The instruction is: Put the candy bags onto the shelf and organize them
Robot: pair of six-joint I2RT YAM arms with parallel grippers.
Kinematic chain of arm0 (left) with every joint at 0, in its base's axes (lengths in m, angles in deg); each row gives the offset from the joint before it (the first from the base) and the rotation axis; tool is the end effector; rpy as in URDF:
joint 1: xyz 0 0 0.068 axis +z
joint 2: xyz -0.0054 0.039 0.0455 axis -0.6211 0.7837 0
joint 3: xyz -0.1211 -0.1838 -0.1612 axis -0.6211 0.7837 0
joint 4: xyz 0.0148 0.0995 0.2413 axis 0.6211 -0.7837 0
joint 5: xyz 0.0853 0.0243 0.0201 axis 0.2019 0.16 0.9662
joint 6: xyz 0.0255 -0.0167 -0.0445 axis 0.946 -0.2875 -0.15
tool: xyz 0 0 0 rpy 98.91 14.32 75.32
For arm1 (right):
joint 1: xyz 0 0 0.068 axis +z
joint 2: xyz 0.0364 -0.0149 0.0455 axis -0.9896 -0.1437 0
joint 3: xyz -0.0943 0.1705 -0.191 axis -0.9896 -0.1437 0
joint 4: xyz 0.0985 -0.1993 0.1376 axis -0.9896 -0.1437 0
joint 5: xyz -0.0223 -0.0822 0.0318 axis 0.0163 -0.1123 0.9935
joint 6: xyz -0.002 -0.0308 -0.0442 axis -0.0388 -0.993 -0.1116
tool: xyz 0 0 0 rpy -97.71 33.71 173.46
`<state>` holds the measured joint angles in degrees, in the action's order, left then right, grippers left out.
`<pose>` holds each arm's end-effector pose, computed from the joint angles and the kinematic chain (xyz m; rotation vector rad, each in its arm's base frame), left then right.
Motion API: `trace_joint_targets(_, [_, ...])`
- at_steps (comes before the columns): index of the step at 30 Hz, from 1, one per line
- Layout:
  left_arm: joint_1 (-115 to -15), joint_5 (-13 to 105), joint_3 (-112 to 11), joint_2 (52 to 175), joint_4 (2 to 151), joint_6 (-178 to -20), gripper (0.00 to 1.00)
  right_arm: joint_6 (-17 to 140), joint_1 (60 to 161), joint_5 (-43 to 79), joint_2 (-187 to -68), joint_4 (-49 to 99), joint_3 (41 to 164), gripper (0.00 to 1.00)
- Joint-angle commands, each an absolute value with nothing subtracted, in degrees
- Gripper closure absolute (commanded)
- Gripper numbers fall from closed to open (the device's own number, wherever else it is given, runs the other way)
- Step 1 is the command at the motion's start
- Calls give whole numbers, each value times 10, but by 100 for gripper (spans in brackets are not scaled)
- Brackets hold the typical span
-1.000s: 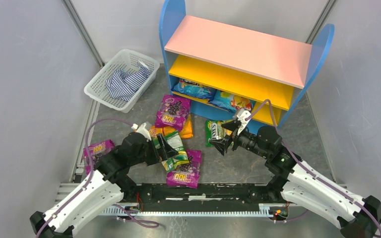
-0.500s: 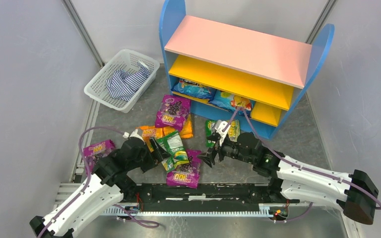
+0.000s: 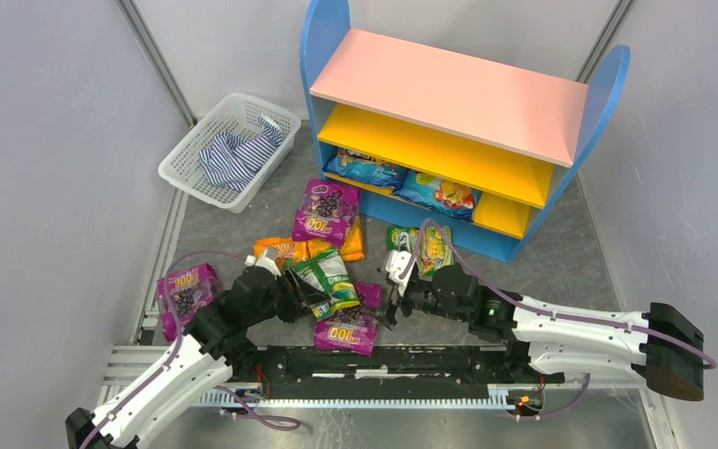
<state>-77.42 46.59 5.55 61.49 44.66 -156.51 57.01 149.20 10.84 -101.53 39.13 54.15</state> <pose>0.0873 -0.0770 0.1806 -0.5565 2.4219 -1.0935 0.0839 0.2030 0.2399 -1.0383 1.6103 0.8482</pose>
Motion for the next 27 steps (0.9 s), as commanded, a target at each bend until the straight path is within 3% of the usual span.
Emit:
trace_joint_targets(1, [-776,472,51,573,500,-1604,57,456,1530,94,-1017,471,522,2])
trace_joint_targets(10, [-776,488,-21,580,465,-1582,86,323,1554,103,-1081,553,549,5])
trace_joint_targets(15, [-776,481,-78,612,463,-1572,87,298,1567,115,-1136,588,577,8])
trace_joint_targets(27, [-776,467,-179,677,415,-1532,88,178,1601,-24,-1196,667,610,13])
